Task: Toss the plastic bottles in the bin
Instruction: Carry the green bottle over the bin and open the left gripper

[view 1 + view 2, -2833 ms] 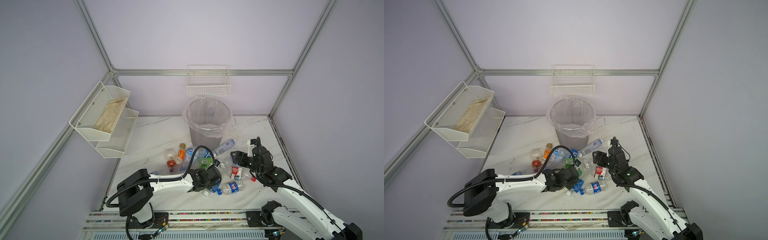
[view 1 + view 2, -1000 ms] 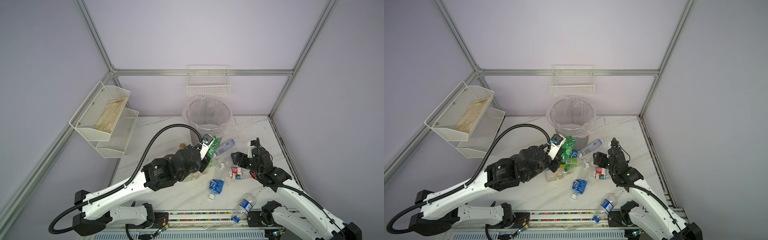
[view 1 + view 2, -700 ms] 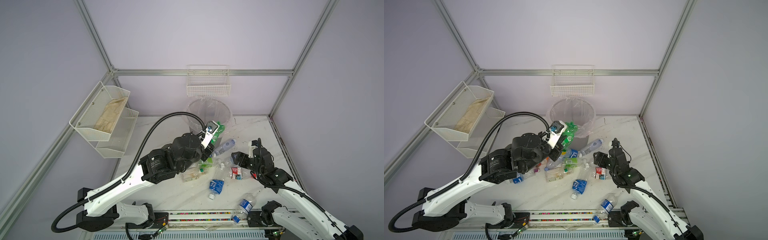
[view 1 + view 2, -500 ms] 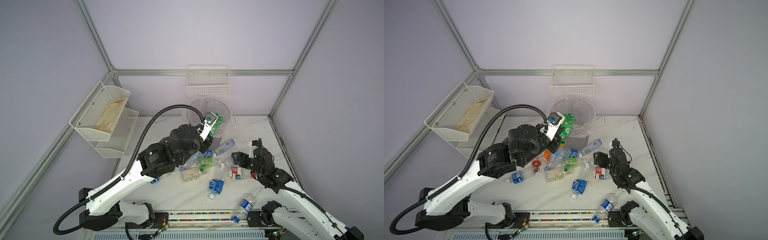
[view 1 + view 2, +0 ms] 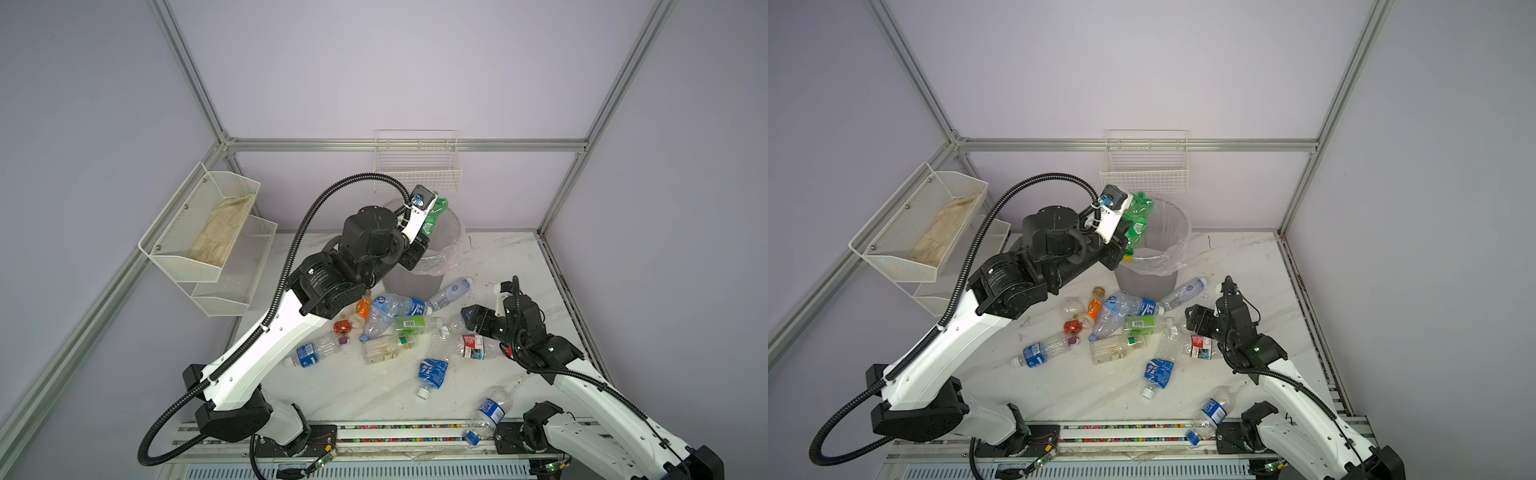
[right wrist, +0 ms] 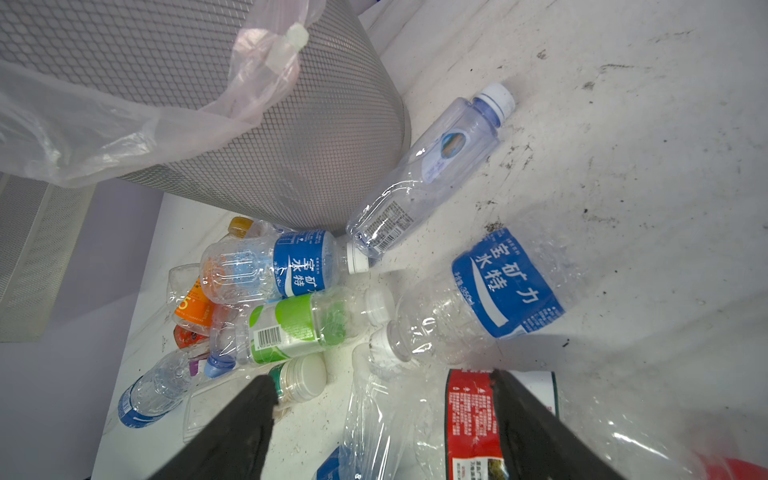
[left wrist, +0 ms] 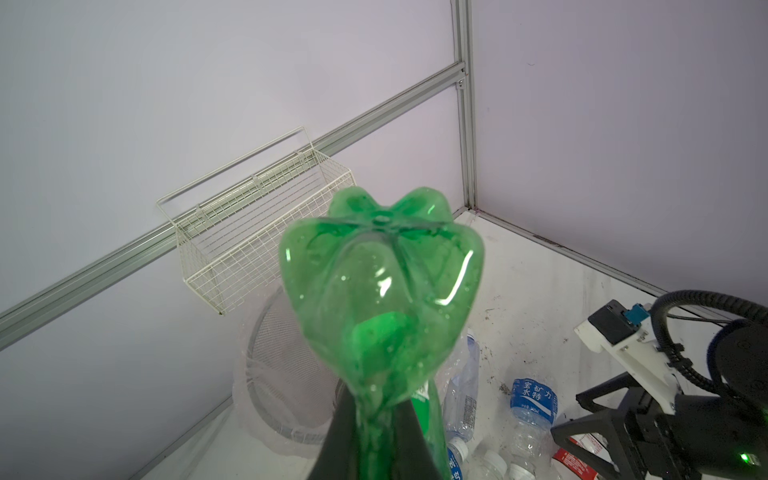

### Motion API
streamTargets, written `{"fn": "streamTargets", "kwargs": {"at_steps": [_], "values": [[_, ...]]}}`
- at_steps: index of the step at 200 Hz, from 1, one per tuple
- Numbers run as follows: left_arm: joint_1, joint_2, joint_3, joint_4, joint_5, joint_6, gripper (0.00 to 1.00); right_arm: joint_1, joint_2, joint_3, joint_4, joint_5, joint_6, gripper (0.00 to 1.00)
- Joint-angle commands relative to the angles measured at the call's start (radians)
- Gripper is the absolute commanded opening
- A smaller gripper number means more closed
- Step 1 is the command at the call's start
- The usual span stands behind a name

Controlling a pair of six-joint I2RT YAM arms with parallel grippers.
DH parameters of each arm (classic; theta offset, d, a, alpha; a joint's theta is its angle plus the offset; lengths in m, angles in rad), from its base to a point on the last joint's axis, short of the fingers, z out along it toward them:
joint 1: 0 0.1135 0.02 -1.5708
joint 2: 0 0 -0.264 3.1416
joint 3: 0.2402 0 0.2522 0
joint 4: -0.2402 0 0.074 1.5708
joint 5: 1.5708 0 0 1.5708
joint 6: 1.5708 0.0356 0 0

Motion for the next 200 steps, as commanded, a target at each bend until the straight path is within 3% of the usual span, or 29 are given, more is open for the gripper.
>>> {"fn": "streamTargets", "kwargs": {"at_steps": [1,82,136,140,149,162,172,200], "values": [[0.054,0.041,0.121,0.016,0.080,0.018,0.00,-0.003,0.005,0.021,-0.022,-0.003,0.010,0.84],[0.191,0.240,0.276,0.022,0.188,-0.047,0.00,-0.004,0.006,0.052,-0.046,-0.014,0.007,0.84],[0.263,0.340,0.225,0.002,0.201,-0.096,0.00,-0.004,0.005,0.073,-0.057,-0.032,0.014,0.83],[0.268,0.356,0.235,-0.016,0.194,-0.106,0.04,-0.003,0.005,0.077,-0.058,-0.033,0.014,0.83],[0.277,0.397,0.299,-0.088,0.177,-0.129,0.36,-0.004,0.003,0.087,-0.066,-0.035,0.012,0.83],[0.277,0.427,0.425,-0.173,0.142,-0.147,0.66,-0.003,-0.002,0.101,-0.083,-0.034,0.007,0.83],[0.276,0.398,0.433,-0.155,0.134,-0.159,0.98,-0.004,-0.012,0.106,-0.096,-0.027,0.003,0.83],[0.273,0.292,0.395,-0.093,0.169,-0.175,1.00,-0.004,-0.025,0.105,-0.099,-0.027,0.011,0.83]]}}
